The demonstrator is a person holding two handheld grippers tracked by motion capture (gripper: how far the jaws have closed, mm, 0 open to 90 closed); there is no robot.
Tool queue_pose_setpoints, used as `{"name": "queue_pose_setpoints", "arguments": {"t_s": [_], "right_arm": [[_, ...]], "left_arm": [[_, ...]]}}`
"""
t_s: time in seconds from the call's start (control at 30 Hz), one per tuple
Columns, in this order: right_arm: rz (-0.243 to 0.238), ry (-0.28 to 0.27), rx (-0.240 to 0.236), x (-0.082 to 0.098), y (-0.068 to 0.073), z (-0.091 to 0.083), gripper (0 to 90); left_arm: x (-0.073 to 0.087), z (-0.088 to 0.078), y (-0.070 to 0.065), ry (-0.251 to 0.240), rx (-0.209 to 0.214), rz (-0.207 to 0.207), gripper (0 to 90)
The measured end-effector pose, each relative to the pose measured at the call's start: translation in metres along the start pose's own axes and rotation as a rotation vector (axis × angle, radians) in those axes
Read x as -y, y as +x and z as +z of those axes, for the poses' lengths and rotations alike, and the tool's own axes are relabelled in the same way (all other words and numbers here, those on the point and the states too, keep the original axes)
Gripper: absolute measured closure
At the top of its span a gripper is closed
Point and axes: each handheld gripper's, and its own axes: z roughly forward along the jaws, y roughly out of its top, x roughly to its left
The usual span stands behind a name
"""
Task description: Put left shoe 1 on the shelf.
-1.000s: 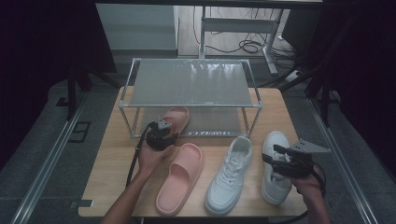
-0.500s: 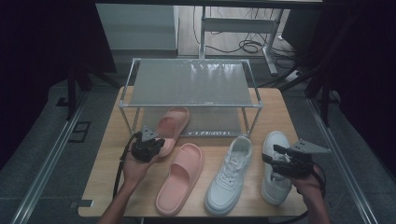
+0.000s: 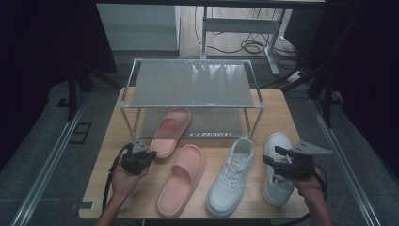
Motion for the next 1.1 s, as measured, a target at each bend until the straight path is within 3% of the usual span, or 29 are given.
{"name": "queue_pose_setpoints", "arguments": {"t_s": [0.3, 1.1], "right_arm": [[0.004, 0.0, -0.001, 0.0, 0.001, 0.002, 37.6], [0.005, -0.001, 0.001, 0.0, -0.001, -0.001, 37.6]], "left_arm": [[0.01, 0.006, 0.001, 0.04, 0.018, 0.002, 90.0], [0.0, 0.021, -0.002, 0.076, 0.032, 0.018, 90.0]]}}
